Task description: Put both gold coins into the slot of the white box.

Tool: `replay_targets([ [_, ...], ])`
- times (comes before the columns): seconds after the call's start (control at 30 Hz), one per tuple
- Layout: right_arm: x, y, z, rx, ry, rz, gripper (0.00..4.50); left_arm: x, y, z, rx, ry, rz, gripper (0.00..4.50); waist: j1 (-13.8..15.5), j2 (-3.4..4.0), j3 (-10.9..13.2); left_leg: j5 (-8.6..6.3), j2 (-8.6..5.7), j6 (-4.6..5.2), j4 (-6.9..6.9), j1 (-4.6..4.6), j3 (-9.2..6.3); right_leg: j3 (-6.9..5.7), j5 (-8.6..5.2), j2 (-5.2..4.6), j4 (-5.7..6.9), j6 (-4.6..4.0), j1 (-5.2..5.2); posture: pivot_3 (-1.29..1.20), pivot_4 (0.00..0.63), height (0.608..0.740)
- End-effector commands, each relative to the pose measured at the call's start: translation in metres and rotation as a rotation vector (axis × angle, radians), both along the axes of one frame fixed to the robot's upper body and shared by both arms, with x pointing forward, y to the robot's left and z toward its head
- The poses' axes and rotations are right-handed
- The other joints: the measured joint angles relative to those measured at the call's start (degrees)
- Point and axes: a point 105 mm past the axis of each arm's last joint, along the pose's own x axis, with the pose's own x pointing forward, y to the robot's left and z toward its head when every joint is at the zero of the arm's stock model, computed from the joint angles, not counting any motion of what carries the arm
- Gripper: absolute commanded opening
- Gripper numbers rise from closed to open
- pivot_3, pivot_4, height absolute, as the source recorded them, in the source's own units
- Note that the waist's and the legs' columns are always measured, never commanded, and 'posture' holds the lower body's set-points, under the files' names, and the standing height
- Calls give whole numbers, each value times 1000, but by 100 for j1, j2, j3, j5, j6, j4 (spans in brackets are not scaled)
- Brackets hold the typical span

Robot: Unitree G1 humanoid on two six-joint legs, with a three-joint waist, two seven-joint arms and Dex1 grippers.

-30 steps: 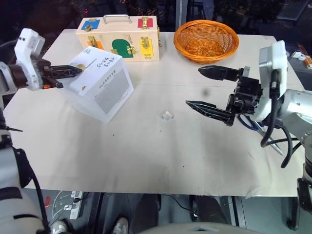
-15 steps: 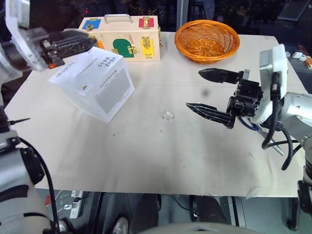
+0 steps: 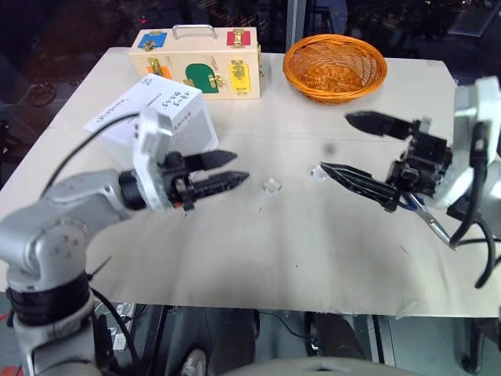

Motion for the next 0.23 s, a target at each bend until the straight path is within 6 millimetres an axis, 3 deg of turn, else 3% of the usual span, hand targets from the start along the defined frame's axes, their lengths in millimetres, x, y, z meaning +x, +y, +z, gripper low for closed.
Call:
replay_targets([
  [0.03,-13,-29,-19,-52,4,-125,4500,-12,0,-12,42,-66,31,2835,36,-2,-1,0,-1,0,0,-1,-1,-2,0,0,-4,0,3,0,150,726],
  [0.23,-44,-83,-84,-250,145,-354,4500,-16,34,-49,77,16,149,2835,106,7,-7,-3,1,5,-19,21,2,0,0,6,-19,0,22,0,150,726],
])
